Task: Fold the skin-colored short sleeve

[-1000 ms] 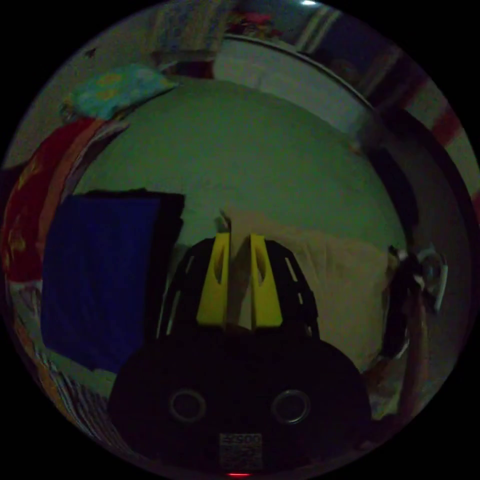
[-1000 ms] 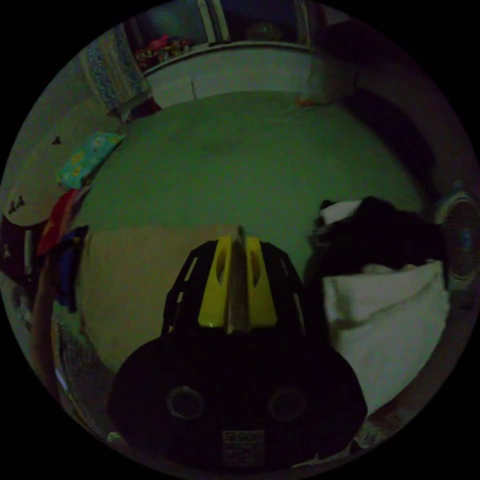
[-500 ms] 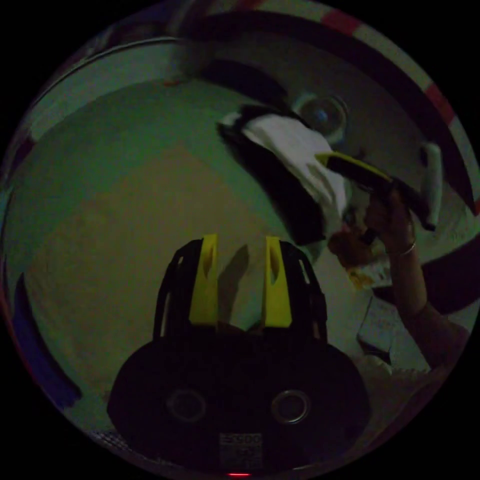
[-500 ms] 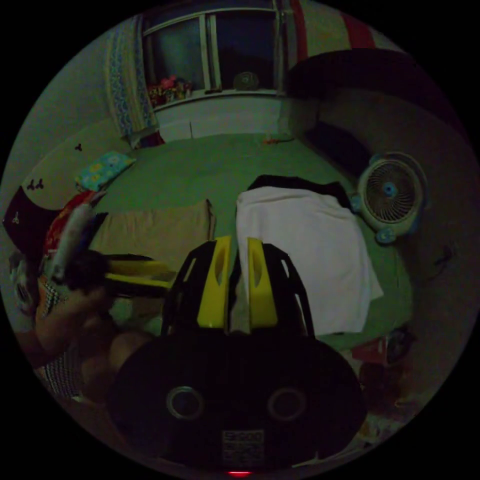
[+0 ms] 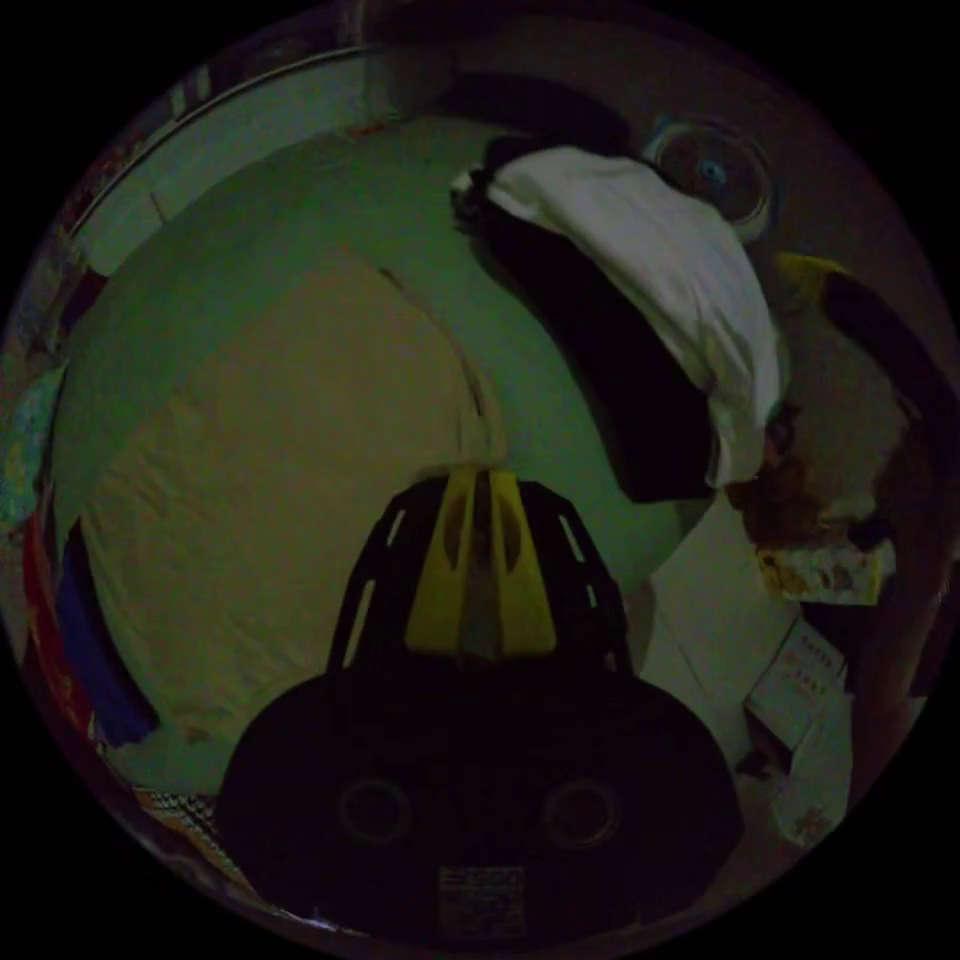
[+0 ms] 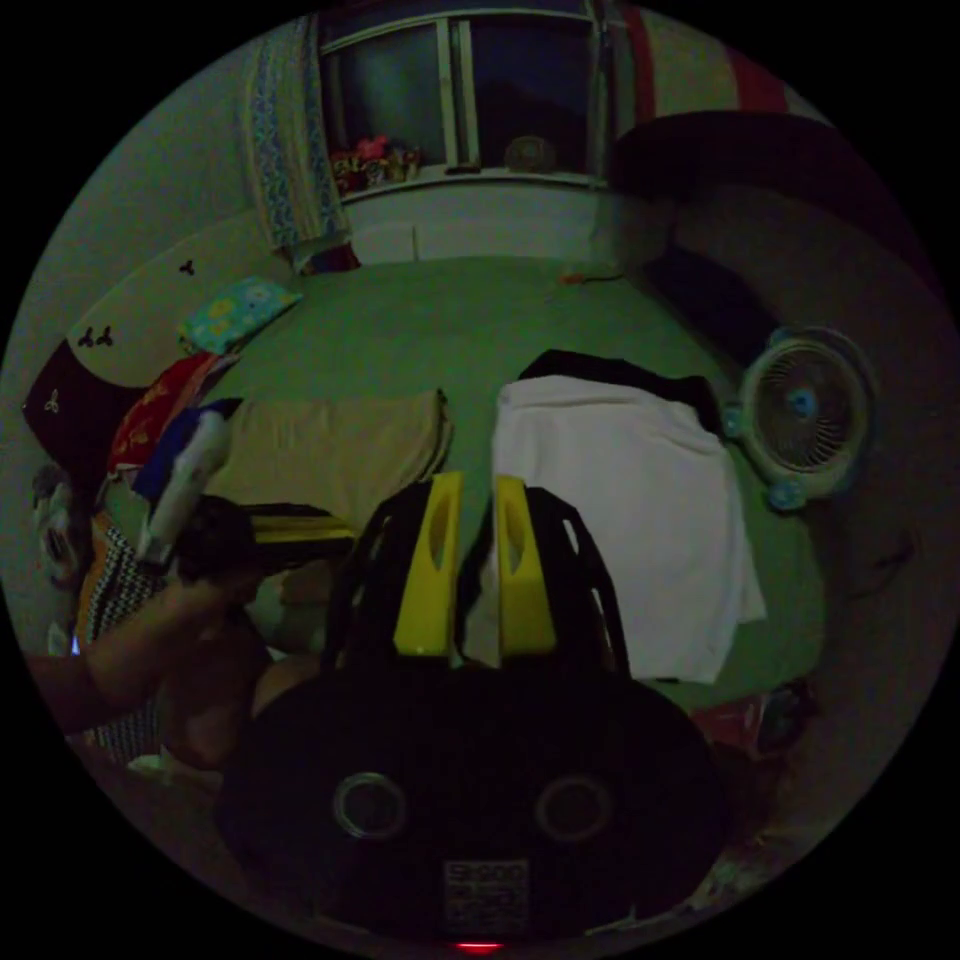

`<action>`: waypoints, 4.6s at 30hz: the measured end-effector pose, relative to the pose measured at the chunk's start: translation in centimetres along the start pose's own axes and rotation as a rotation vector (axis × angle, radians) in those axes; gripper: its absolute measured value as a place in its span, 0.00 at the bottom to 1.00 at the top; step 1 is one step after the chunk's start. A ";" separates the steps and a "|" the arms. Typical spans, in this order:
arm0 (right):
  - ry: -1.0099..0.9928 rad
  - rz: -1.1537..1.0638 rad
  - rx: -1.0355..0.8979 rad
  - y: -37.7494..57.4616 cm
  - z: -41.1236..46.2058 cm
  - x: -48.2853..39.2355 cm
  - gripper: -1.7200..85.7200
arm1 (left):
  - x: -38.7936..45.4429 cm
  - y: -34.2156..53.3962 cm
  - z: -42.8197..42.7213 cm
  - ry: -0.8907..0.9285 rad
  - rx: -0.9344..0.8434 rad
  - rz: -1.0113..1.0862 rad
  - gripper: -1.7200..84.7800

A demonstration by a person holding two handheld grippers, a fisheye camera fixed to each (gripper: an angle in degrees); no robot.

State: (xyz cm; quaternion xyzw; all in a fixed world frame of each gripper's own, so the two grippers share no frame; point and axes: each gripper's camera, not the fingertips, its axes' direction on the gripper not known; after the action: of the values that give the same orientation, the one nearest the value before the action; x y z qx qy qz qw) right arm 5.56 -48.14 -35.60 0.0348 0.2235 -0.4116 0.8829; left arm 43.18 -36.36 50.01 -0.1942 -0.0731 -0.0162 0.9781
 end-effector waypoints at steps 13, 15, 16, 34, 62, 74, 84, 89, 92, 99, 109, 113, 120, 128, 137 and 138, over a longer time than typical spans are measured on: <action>-0.178 0.234 -0.448 -17.2 20.0 -3.2 0.16 | -5.4 5.2 -3.5 0.122 0.135 -0.045 0.05; -0.152 0.239 -0.469 -18.3 21.5 -4.1 0.16 | -6.2 5.8 -3.6 0.141 0.137 -0.046 0.05; -0.110 0.241 -0.471 -18.9 22.1 -4.8 0.14 | -6.8 6.2 -3.8 0.153 0.138 -0.050 0.05; -0.059 -0.066 -0.325 -29.0 15.7 -26.2 0.00 | -19.6 19.4 -15.0 0.242 0.315 -0.084 0.05; -0.323 -0.371 -0.502 -14.6 27.2 -46.2 0.14 | -49.4 42.5 -13.6 0.014 0.094 -0.690 0.14; -0.140 -0.548 -0.539 -5.2 23.0 -50.2 0.04 | -50.7 48.1 -16.5 0.084 0.086 -0.660 0.08; -0.026 -0.492 -0.634 2.4 21.1 -49.3 0.07 | -51.5 54.4 -16.0 0.103 0.120 -0.730 0.10; -0.111 -0.357 -0.380 1.5 16.6 -46.6 0.08 | -51.7 53.3 -19.4 -0.055 0.169 -0.678 0.07; -0.080 -0.284 -0.203 0.2 15.7 -45.2 0.08 | -51.6 50.0 -21.0 -0.086 0.231 -0.580 0.08; -0.096 -0.235 -0.094 -2.9 19.2 -44.2 0.03 | -52.4 40.1 -18.1 -0.091 0.179 -0.426 0.08; -0.247 -0.075 -0.366 -3.3 27.4 -38.1 0.00 | -56.5 38.4 -15.6 -0.114 0.089 -0.411 0.02; -0.285 -0.067 -0.166 0.2 22.4 -35.6 0.01 | -56.3 41.1 -18.1 -0.250 0.142 -0.452 0.03; -0.406 -0.103 0.022 9.5 11.5 -33.2 0.01 | -48.6 53.3 -20.5 -0.059 0.322 -0.429 0.08; -0.238 -0.186 -0.011 21.4 4.1 -36.0 0.09 | -42.2 60.8 -18.2 -0.068 0.356 -0.557 0.17; -0.237 -0.221 -0.020 25.7 0.2 -36.7 0.07 | -40.8 61.6 -15.9 -0.167 0.304 -0.615 0.20; -0.229 -0.223 -0.018 25.7 0.0 -36.7 0.07 | -40.7 61.6 -15.9 -0.153 0.304 -0.609 0.19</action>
State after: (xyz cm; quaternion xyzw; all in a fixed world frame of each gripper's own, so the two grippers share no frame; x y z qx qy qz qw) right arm 4.08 -5.13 -23.20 -0.0452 0.1273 -0.5062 0.8518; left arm 8.80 14.65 6.16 -0.0163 -0.2024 -0.2818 0.9378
